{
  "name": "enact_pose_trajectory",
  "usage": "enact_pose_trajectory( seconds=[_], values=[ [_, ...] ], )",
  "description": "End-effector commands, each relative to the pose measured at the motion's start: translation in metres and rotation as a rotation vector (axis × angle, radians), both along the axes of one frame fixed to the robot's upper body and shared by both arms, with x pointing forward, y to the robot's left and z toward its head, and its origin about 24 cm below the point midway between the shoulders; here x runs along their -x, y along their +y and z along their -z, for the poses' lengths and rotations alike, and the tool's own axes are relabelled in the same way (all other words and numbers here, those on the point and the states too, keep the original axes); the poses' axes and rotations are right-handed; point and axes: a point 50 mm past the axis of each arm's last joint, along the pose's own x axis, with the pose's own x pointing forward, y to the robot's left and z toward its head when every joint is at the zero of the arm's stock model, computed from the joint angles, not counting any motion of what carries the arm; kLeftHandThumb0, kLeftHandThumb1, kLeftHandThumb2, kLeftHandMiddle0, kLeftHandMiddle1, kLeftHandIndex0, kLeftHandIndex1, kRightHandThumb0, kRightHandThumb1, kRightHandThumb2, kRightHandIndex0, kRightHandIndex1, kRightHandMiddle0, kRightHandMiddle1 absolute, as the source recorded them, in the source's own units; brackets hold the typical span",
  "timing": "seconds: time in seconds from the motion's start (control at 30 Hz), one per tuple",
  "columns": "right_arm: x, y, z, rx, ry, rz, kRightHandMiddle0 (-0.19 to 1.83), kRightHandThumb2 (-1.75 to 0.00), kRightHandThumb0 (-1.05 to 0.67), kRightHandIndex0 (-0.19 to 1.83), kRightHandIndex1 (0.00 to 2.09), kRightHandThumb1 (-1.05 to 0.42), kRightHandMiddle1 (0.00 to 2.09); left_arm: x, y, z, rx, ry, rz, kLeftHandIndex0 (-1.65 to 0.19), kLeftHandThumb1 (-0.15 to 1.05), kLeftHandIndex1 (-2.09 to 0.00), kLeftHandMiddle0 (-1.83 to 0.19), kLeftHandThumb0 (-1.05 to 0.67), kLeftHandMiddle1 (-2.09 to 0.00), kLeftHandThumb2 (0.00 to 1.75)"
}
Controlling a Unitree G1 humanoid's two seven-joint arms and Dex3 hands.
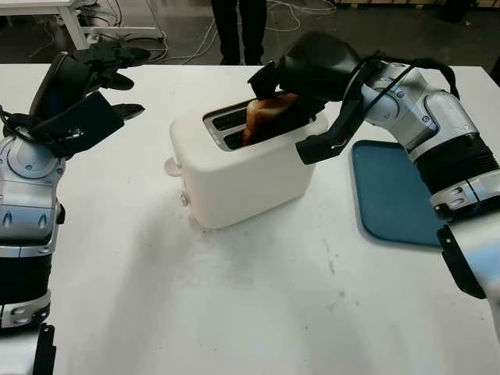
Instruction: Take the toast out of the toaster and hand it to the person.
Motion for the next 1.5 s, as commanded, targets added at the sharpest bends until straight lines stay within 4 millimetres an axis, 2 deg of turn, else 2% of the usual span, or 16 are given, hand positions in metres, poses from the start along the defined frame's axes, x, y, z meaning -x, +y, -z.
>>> enact_pose_trajectory(
  seconds=[0.0, 0.13, 0.37, 0.6, 0.8, 0.9, 1.0, 1.07, 1.13, 1.23, 1.33, 1.47],
  values=[
    [0.001, -0.001, -0.007, -0.038, -0.032, -0.022, 0.78, -0.39, -0.5, 1.06, 1.75, -0.92, 1.74, 0.001, 0.001, 0.001, 0.007, 0.006, -0.006, -0.6, 0.89, -0.14, -0.38, 0.11, -0.78, 0.01],
    [0.003, -0.003, -0.015, -0.145, -0.067, -0.059, 0.81, -0.36, -0.47, 1.08, 1.75, -0.92, 1.75, 0.001, 0.001, 0.001, 0.001, -0.001, -0.001, -0.61, 0.88, -0.15, -0.39, 0.12, -0.79, 0.0],
    [0.001, -0.014, -0.046, -0.342, -0.079, -0.071, 0.8, -0.4, -0.47, 1.05, 1.75, -0.92, 1.75, 0.001, 0.001, 0.001, 0.003, 0.003, -0.008, -0.61, 0.88, -0.14, -0.39, 0.11, -0.79, 0.0],
    [-0.005, -0.04, -0.069, -0.544, -0.017, -0.051, 0.72, -0.42, -0.48, 0.99, 1.75, -0.92, 1.75, 0.001, 0.002, 0.002, 0.011, 0.001, -0.006, -0.61, 0.88, -0.14, -0.39, 0.11, -0.79, 0.0],
    [-0.012, -0.064, -0.077, -0.682, -0.017, 0.048, 0.67, -0.41, -0.51, 0.91, 1.75, -0.92, 1.75, 0.001, 0.002, 0.002, 0.012, 0.005, -0.011, -0.6, 0.89, -0.14, -0.38, 0.12, -0.79, 0.0],
    [-0.018, -0.076, -0.071, -0.789, 0.034, 0.1, 0.65, -0.39, -0.5, 0.91, 1.75, -0.92, 1.75, 0.002, 0.001, 0.002, 0.008, 0.005, -0.014, -0.6, 0.89, -0.14, -0.38, 0.13, -0.78, 0.0],
    [-0.022, -0.087, -0.063, -0.865, 0.046, 0.167, 0.74, -0.36, -0.47, 0.92, 1.75, -0.92, 1.47, 0.001, 0.001, 0.002, 0.003, 0.005, -0.013, -0.6, 0.89, -0.13, -0.38, 0.13, -0.78, 0.0],
    [-0.025, -0.093, -0.057, -0.915, 0.051, 0.221, 0.71, -0.34, -0.44, 0.94, 1.75, -0.92, 1.65, 0.001, 0.002, 0.002, 0.011, 0.008, -0.013, -0.6, 0.89, -0.13, -0.38, 0.13, -0.78, 0.0],
    [-0.029, -0.098, -0.049, -0.972, 0.068, 0.285, 0.7, -0.35, -0.44, 0.94, 1.75, -0.92, 1.72, 0.001, 0.002, 0.002, 0.012, 0.011, -0.018, -0.6, 0.89, -0.13, -0.38, 0.14, -0.77, 0.0],
    [-0.032, -0.103, -0.036, -1.027, 0.103, 0.333, 0.7, -0.39, -0.35, 0.94, 1.75, -0.92, 1.74, 0.002, 0.001, 0.002, 0.001, 0.008, -0.017, -0.6, 0.89, -0.13, -0.38, 0.13, -0.77, 0.0],
    [-0.036, -0.109, -0.023, -1.076, 0.112, 0.427, 0.74, -0.34, -0.31, 0.95, 1.75, -0.92, 1.75, 0.002, 0.001, 0.002, -0.001, 0.01, -0.014, -0.6, 0.89, -0.13, -0.38, 0.13, -0.76, 0.0],
    [-0.039, -0.114, -0.004, -1.068, 0.135, 0.543, 0.56, -0.4, -0.25, 0.78, 1.75, -0.92, 1.75, 0.001, 0.001, 0.003, 0.017, 0.009, -0.007, -0.61, 0.89, -0.13, -0.4, 0.14, -0.77, 0.0]
  ],
)
